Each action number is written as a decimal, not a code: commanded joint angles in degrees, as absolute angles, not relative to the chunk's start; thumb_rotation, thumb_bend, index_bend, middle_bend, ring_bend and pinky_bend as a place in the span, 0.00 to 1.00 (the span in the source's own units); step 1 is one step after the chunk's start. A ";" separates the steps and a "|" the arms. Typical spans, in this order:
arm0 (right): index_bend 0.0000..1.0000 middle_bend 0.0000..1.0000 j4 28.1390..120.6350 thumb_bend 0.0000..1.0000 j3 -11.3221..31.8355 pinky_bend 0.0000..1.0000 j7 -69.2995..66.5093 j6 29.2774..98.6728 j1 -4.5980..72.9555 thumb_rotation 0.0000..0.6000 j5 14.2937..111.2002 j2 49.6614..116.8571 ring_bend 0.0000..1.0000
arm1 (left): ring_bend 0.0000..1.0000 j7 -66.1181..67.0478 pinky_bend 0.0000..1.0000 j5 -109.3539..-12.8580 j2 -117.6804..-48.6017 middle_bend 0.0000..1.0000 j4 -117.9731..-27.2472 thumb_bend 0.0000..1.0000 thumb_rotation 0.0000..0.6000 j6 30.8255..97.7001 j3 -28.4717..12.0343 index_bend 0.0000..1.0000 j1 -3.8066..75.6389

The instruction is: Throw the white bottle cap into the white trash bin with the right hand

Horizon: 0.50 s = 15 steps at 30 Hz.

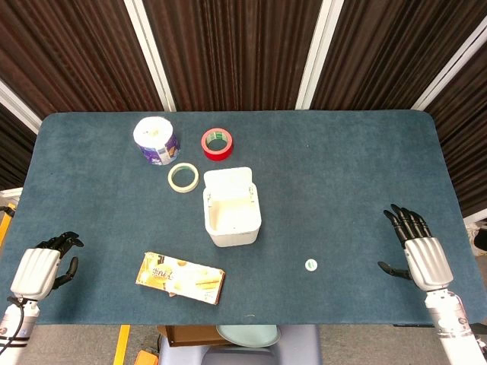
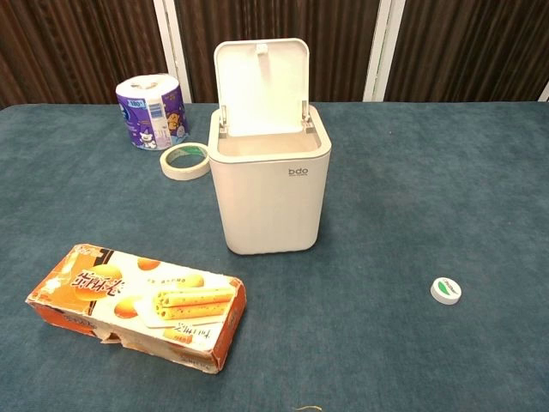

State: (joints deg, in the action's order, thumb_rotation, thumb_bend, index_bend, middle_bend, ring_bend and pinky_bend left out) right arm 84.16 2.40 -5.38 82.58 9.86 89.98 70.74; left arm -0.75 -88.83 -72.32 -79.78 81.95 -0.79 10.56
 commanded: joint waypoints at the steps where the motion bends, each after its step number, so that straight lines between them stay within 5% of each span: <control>1: 0.16 0.12 83.90 0.08 2.35 0.19 -5.52 82.75 9.93 1.00 90.34 70.79 0.05 | 0.36 -0.78 0.49 -88.74 -72.35 0.28 -79.77 0.53 1.00 81.80 -0.77 0.38 10.58; 11: 0.19 0.12 81.25 0.08 0.25 0.19 -10.74 85.08 10.54 1.00 96.42 70.78 0.05 | 0.36 -0.53 0.49 -88.50 -72.32 0.28 -79.83 0.53 1.00 81.73 -0.87 0.38 10.56; 15: 0.25 0.24 78.10 0.08 -0.71 0.32 -13.10 86.90 11.42 1.00 100.40 71.92 0.17 | 0.36 -0.58 0.49 -87.92 -72.02 0.28 -80.22 0.53 1.00 81.19 -0.89 0.38 10.53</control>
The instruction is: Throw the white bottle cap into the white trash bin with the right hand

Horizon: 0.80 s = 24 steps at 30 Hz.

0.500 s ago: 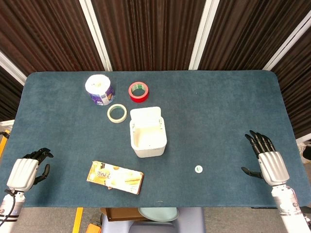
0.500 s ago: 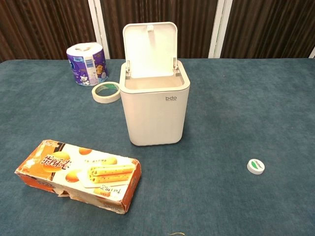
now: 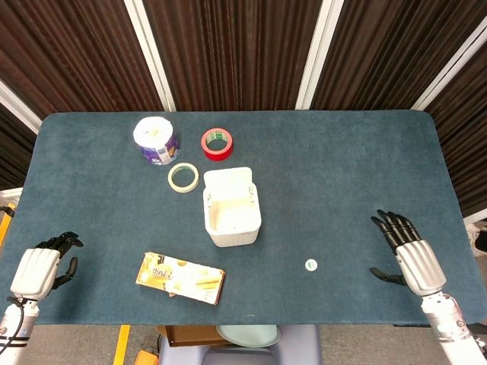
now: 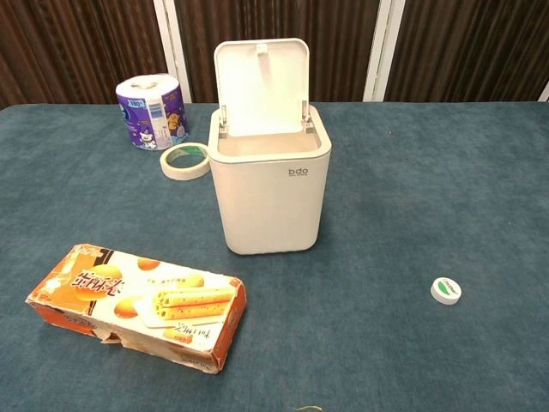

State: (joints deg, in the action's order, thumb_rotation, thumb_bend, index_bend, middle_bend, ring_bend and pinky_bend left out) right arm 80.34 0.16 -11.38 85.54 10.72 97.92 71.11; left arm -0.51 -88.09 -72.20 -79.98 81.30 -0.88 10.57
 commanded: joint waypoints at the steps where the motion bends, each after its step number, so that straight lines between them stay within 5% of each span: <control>1: 0.27 0.27 77.30 0.08 -0.82 0.36 -13.39 87.38 11.63 1.00 101.21 72.40 0.21 | 0.36 -0.67 0.49 -87.90 -71.85 0.29 -80.42 0.53 1.00 81.28 -0.90 0.38 10.47; 10: 0.43 0.64 76.74 0.08 -1.08 0.80 -10.20 85.75 16.11 1.00 106.21 74.08 0.75 | 0.36 -2.04 0.49 -88.11 -70.78 0.29 -81.18 0.53 1.00 82.49 -1.03 0.38 9.89; 16: 0.48 0.81 82.73 0.08 -1.34 0.90 -7.29 78.28 19.44 1.00 104.54 71.42 0.91 | 0.36 -2.52 0.49 -88.12 -70.21 0.29 -81.72 0.53 1.00 82.48 -0.97 0.38 9.77; 24: 0.50 0.85 87.27 0.23 -0.90 0.93 -1.13 68.08 23.19 1.00 99.79 69.75 0.94 | 0.37 -3.74 0.49 -87.57 -69.60 0.29 -82.03 0.53 1.00 82.08 -1.10 0.38 9.67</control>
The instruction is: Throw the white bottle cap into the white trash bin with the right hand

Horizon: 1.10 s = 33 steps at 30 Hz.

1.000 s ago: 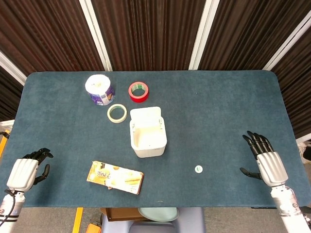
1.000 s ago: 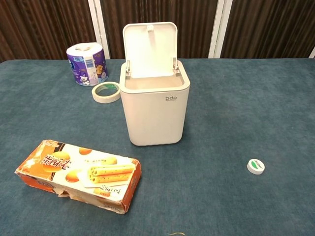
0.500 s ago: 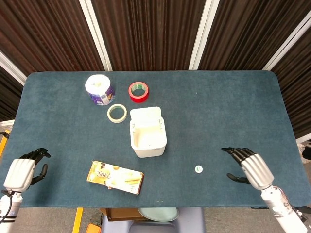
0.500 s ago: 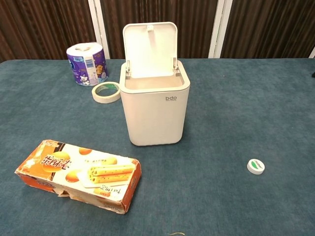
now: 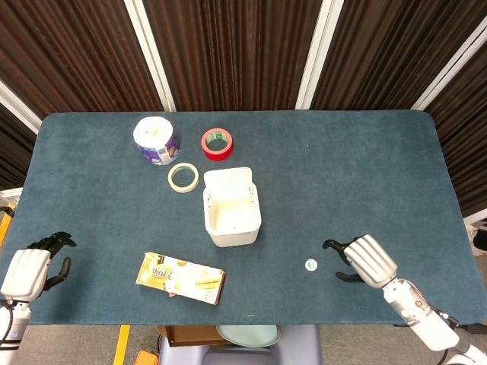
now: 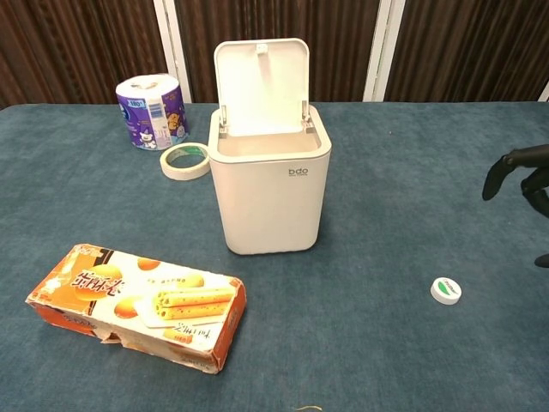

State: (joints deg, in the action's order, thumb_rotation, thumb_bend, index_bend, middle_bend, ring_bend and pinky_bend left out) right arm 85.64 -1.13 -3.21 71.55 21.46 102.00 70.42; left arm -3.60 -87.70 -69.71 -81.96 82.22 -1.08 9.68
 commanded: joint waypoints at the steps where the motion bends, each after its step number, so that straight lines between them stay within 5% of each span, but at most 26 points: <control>1: 0.50 0.85 87.45 0.24 -0.86 0.93 -0.53 66.82 23.66 1.00 99.16 69.76 0.94 | 0.37 -3.86 0.49 -87.50 -69.52 0.29 -82.12 0.53 1.00 82.01 -1.10 0.38 9.66; 11: 0.56 0.85 85.13 0.28 -0.50 0.93 0.70 58.39 27.39 1.00 94.81 73.35 0.94 | 0.37 -4.16 0.49 -87.65 -69.13 0.29 -82.49 0.53 1.00 82.01 -1.03 0.38 9.58; 33: 0.57 0.85 76.43 0.28 -2.39 0.93 -0.49 53.43 30.70 1.00 92.43 80.64 0.94 | 0.37 -3.81 0.49 -86.79 -68.49 0.29 -83.39 0.53 1.00 80.86 -1.08 0.39 9.61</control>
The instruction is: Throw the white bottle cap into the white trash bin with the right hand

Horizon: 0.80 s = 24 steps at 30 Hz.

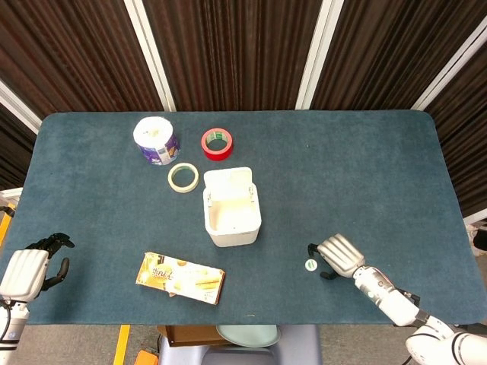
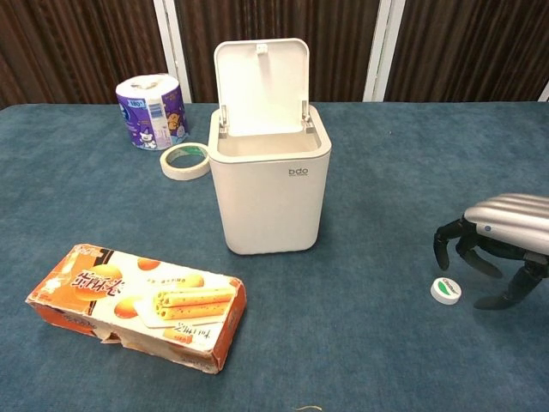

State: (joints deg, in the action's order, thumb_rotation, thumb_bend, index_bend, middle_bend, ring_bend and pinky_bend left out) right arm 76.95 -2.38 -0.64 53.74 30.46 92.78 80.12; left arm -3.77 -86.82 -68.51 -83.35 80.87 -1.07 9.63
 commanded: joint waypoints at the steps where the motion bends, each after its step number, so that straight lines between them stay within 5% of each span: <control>1: 0.58 0.85 76.19 0.28 -2.38 0.93 -0.55 53.34 30.80 1.00 92.31 80.92 0.94 | 0.37 -3.84 0.49 -86.79 -68.46 0.29 -83.44 0.53 1.00 80.88 -1.09 0.38 9.60; 24: 0.65 0.86 72.74 0.29 -3.18 0.93 -2.83 52.77 32.68 1.00 91.60 83.90 0.95 | 0.37 -3.83 0.49 -87.07 -68.29 0.29 -83.63 0.53 1.00 80.85 -1.02 0.39 9.56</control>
State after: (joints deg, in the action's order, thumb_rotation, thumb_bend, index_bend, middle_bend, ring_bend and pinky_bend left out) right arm 72.74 -3.17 -2.83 52.77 32.67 91.60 83.90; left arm -3.83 -87.06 -68.29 -83.64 80.84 -1.02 9.57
